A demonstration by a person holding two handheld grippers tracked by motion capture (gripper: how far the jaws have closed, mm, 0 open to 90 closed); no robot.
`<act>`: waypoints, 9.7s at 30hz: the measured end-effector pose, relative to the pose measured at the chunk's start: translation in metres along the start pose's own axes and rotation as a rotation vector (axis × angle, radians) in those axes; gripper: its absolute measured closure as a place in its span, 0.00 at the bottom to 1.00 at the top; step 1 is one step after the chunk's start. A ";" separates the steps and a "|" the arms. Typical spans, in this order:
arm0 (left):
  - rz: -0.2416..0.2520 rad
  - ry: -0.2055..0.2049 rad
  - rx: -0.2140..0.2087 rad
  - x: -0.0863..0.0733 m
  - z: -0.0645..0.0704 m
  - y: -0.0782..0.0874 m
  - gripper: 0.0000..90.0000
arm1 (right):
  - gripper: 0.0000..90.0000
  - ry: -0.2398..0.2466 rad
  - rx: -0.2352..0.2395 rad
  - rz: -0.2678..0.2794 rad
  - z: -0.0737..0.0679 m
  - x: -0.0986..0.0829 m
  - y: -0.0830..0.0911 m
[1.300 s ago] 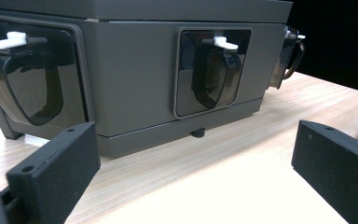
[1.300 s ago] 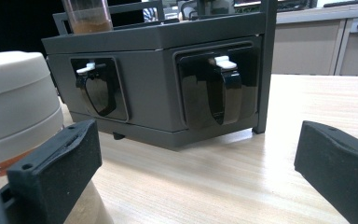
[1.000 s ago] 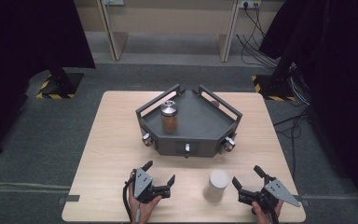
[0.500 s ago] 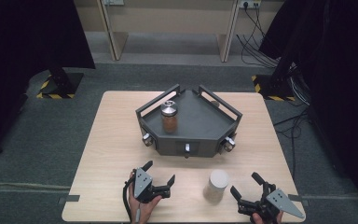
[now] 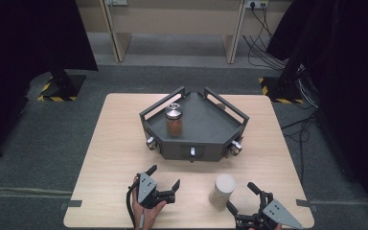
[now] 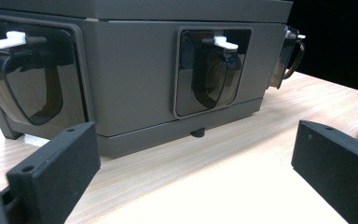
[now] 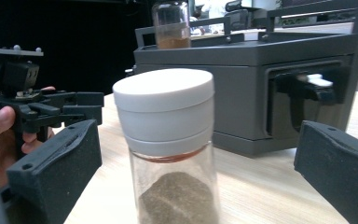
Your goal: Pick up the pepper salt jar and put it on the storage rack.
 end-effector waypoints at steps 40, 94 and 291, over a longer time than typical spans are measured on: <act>-0.002 -0.002 0.000 0.000 0.000 0.000 0.01 | 0.14 0.034 0.030 -0.083 0.000 0.000 -0.038; -0.006 -0.005 -0.002 0.001 0.000 -0.001 0.02 | 0.39 0.083 0.021 -0.070 -0.009 0.022 -0.033; -0.012 0.010 -0.007 0.001 -0.002 -0.001 0.01 | 0.00 0.051 -0.092 -0.006 -0.022 0.036 -0.102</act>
Point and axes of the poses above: each handheld gripper's, and its own axes: y roughly backward along the jaws, x roughly out of its top, z roughly to its right, the point moved 1 cm from there along -y, roughly forward along the jaws, and after that the axes turned 11 degrees about -y, right-handed, at the moved point
